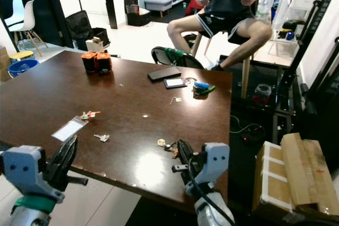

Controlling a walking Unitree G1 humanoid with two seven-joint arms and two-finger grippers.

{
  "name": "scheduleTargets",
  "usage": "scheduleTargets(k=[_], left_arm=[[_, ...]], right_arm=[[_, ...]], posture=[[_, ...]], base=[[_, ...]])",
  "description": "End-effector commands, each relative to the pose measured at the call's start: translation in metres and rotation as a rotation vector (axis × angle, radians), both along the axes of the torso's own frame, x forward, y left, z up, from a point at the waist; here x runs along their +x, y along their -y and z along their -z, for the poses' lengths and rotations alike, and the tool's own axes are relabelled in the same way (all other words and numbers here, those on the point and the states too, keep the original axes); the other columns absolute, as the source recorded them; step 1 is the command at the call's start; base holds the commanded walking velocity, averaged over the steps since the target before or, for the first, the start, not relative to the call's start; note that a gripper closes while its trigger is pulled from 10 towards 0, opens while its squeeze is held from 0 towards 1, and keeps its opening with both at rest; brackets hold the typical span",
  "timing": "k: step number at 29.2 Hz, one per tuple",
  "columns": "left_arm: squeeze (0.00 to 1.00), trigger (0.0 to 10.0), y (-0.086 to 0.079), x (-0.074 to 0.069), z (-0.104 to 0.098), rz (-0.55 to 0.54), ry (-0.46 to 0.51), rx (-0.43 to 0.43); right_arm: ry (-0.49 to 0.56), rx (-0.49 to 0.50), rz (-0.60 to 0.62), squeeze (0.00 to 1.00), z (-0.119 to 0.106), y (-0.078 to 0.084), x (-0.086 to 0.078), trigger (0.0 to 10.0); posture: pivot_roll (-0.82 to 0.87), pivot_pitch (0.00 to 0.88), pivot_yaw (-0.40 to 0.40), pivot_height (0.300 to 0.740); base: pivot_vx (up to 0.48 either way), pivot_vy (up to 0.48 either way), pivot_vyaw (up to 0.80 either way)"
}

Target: Hang keys on a hook

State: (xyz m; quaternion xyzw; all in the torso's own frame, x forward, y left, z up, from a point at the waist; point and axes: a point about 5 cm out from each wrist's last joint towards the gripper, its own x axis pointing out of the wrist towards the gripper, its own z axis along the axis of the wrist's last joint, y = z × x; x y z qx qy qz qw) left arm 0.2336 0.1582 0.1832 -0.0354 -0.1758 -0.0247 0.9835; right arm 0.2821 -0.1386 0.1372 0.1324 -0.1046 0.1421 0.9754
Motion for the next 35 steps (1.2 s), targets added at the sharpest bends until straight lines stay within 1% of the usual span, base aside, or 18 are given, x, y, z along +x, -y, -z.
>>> scheduleTargets(k=[1,2,3,4,5,7,8,9,10,14,18,20,23,24,26,30,32,35], left_arm=[[0.0,10.0,-0.003,0.0,0.005,-0.017,-0.042,0.036],[0.0,10.0,-0.003,0.0,0.005,-0.017,-0.042,0.036],[0.0,10.0,-0.007,0.002,0.011,-0.032,-0.082,0.081],[0.0,10.0,-0.007,0.002,0.011,-0.032,-0.082,0.081],[0.0,10.0,-0.011,0.004,0.02,-0.052,-0.145,0.169],[0.0,10.0,-0.011,0.004,0.02,-0.052,-0.145,0.169],[0.0,10.0,-0.011,0.004,0.021,-0.054,-0.158,0.195],[0.0,10.0,-0.011,0.004,0.021,-0.054,-0.158,0.195],[0.0,10.0,-0.011,0.003,0.022,-0.057,-0.161,0.208],[0.0,10.0,-0.011,-0.001,0.02,-0.074,-0.165,0.208],[0.0,10.0,-0.012,-0.003,0.019,-0.083,-0.164,0.207],[0.0,10.0,-0.014,-0.006,0.015,-0.096,-0.163,0.214],[0.0,10.0,-0.014,-0.005,0.012,-0.102,-0.16,0.22],[0.0,10.0,-0.014,-0.004,0.012,-0.106,-0.158,0.202],[0.0,10.0,-0.014,-0.004,0.012,-0.106,-0.158,0.202],[0.0,10.0,-0.01,0.001,0.016,-0.102,-0.173,0.136],[0.0,10.0,-0.01,0.001,0.016,-0.102,-0.173,0.136],[0.0,10.0,-0.006,0.002,0.019,-0.082,-0.19,0.11]], right_arm=[[-0.003,0.008,0.0,0.0,-0.003,-0.003,0.0,10.0],[-0.003,0.008,0.0,0.0,-0.003,-0.003,0.0,10.0],[-0.006,-0.037,0.02,0.0,-0.003,-0.002,0.003,10.0],[-0.006,-0.037,0.02,0.0,-0.003,-0.002,0.003,10.0],[-0.094,-0.118,0.088,0.0,0.012,0.005,0.009,10.0],[-0.094,-0.118,0.088,0.0,0.012,0.005,0.009,10.0],[-0.139,-0.142,0.11,0.0,0.019,0.008,0.011,10.0],[-0.139,-0.142,0.11,0.0,0.019,0.008,0.011,10.0],[-0.161,-0.162,0.104,0.0,0.025,0.007,0.011,10.0],[-0.167,-0.188,0.068,0.0,0.027,0.002,0.013,10.0],[-0.164,-0.189,0.054,0.0,0.027,0.0,0.015,10.0],[-0.161,-0.179,0.012,0.0,0.028,-0.006,0.016,10.0],[-0.164,-0.171,-0.004,0.0,0.029,-0.01,0.016,10.0],[-0.164,-0.165,-0.003,0.0,0.03,-0.011,0.015,10.0],[-0.164,-0.165,-0.003,0.0,0.03,-0.011,0.015,10.0],[-0.153,-0.155,0.008,0.0,0.029,-0.01,0.015,10.0],[-0.153,-0.155,0.008,0.0,0.029,-0.01,0.015,10.0],[-0.157,-0.154,0.012,0.0,0.029,-0.009,0.016,10.0]], posture=[[-0.05,0.009,0.123,0.74],[-0.05,0.009,0.123,0.74],[-0.06,0.007,0.128,0.74],[-0.06,0.007,0.128,0.74],[-0.05,0.0,0.106,0.74],[-0.05,0.0,0.106,0.74],[-0.04,0.0,0.096,0.74],[-0.04,0.0,0.096,0.74],[-0.03,0.0,0.071,0.74],[-0.01,0.0,0.054,0.74],[-0.01,0.0,0.053,0.74],[0.0,0.0,0.054,0.74],[0.0,0.0,0.058,0.74],[-0.02,0.0,0.06,0.74],[-0.02,0.0,0.06,0.74],[-0.04,0.0,0.075,0.74],[-0.04,0.0,0.075,0.74],[-0.05,0.0,0.086,0.74]], base=[[0.0,0.0,0.0],[0.0,0.0,0.0],[0.0,0.0,0.0],[0.0,0.0,0.0],[0.0,0.0,0.0],[0.0,0.0,0.0],[0.0,0.0,0.0],[0.0,0.0,0.0],[0.0,0.0,0.0],[0.0,0.0,0.0],[0.0,0.0,0.0],[0.0,0.0,0.0],[0.0,0.0,0.0],[0.0,0.0,0.0],[0.0,0.0,0.0],[0.0,0.0,0.0],[0.0,0.0,0.0],[0.0,0.0,0.0]])
